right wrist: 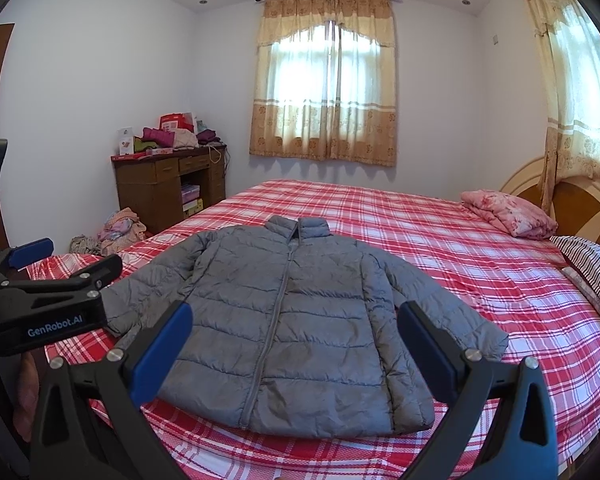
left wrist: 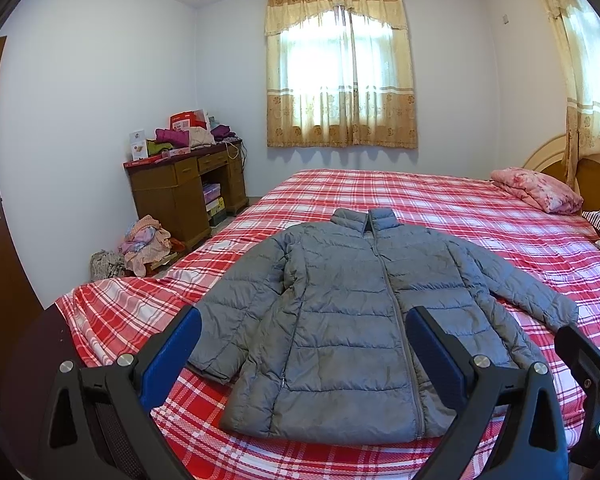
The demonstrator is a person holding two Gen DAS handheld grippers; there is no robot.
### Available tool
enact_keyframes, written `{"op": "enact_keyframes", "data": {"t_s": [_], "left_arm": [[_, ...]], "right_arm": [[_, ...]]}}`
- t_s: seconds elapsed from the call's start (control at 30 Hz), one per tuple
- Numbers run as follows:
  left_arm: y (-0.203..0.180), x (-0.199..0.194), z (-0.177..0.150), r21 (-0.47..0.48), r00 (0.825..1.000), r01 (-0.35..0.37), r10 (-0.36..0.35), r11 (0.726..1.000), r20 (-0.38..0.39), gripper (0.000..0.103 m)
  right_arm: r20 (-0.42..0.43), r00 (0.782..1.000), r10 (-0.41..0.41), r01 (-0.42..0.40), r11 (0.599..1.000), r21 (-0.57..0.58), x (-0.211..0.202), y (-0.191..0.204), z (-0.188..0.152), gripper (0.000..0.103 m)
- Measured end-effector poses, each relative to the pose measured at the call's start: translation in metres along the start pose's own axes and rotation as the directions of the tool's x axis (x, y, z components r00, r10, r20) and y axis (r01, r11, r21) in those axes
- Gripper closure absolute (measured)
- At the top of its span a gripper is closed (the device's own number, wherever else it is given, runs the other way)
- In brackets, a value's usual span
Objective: Fold large clothes
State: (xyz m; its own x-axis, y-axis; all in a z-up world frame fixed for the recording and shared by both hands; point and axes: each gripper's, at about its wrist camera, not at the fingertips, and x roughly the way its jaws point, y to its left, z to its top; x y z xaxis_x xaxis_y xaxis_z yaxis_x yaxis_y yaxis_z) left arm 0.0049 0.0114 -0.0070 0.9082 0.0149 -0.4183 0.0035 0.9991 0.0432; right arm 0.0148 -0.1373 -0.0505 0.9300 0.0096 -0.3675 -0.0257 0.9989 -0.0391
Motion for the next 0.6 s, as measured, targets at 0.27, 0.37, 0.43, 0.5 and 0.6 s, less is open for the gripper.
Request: {"op": "enact_keyframes", "data": {"t_s": [0.27,0.37,0.43,0.5,0.6], "left_arm": [[0.0049,0.0008,-0.0013,-0.006,1.000,-0.001,0.001,1.000,0.001,0.001],[0.0053,0.0011,-0.0014,-0.006,1.000,-0.003,0.003,1.000,0.001,0.001],[0.0052,0.0011,-0.0015,-0.007,1.000,-0.005,0.005,1.000,0.002,0.001],[0.0054,0.0011,-0.0014,-0.006,1.000,-0.004,0.004,1.000,0.001,0.001],[0.0066,0.0020,-0.0015,-0.007,1.000,-0.006,0.006,1.000,0.001,0.001]], "right_arm": [[-0.002,1.000,0.003,-0.003,1.000,-0.001,-0.0003,0.0003,-0.0004,0.000],[0.001,1.000,0.001,-0.001,1.000,-0.003,-0.0007,0.0012,-0.0005,0.000],[0.000,1.000,0.001,-0.001,1.000,-0.003,-0.0003,0.0011,-0.0009,0.000],[-0.003,1.000,0.000,0.000,1.000,-0.004,-0.0005,0.0020,-0.0010,0.000],[-0.007,1.000,0.001,-0.001,1.000,-0.005,0.0023,0.0013,-0.0016,0.000]]}}
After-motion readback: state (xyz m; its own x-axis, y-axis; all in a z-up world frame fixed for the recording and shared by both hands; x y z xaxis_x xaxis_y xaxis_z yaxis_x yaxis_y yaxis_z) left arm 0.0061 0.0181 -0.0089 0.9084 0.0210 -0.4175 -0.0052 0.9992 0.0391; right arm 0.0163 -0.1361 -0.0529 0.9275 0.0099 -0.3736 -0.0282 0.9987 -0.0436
